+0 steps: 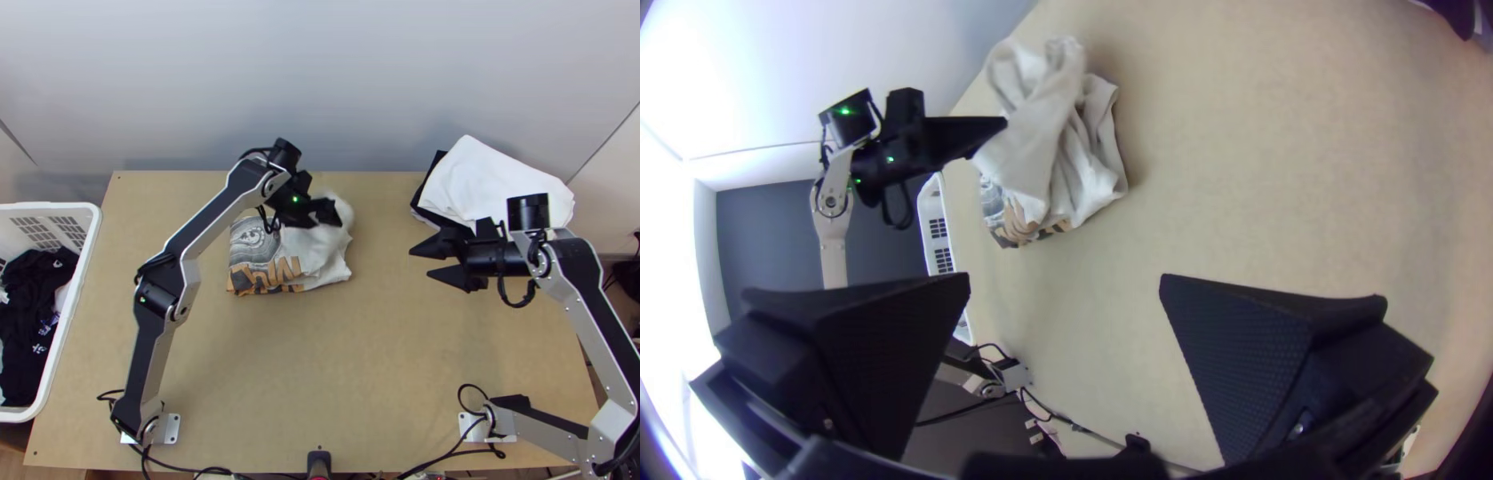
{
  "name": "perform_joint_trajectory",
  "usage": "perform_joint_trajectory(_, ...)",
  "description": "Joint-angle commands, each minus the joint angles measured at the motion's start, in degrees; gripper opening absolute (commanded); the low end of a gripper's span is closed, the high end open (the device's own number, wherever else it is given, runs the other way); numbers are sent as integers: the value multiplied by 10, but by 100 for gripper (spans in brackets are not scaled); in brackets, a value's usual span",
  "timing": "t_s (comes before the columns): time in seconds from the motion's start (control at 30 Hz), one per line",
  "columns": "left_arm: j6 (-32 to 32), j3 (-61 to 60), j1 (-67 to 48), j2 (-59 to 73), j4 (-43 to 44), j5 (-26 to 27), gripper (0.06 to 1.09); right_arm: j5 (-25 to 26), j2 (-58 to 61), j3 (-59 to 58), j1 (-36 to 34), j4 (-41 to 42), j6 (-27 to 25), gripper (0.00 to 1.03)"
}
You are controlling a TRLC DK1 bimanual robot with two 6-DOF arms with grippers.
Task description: Fold the t-shirt
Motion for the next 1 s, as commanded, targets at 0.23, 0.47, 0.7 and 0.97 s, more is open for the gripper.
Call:
perform_joint_trajectory(0.23, -46, 5, 62, -112, 98, 9, 105, 29, 16, -62, 42, 64, 3, 99)
perform_joint_trajectory(0.47, -14, -30, 130, -113, 21, -38, 105, 30, 134, -26, 73, 90, 46, 99)
perform_joint_trajectory(0.7, 25, -48, 178, -141, -33, -101, 105, 31, 281, 57, 109, 174, -42, 99)
perform_joint_trajectory(0.97, 53, -88, 205, -181, -34, -124, 105, 140, 390, 139, 165, 283, -73, 99)
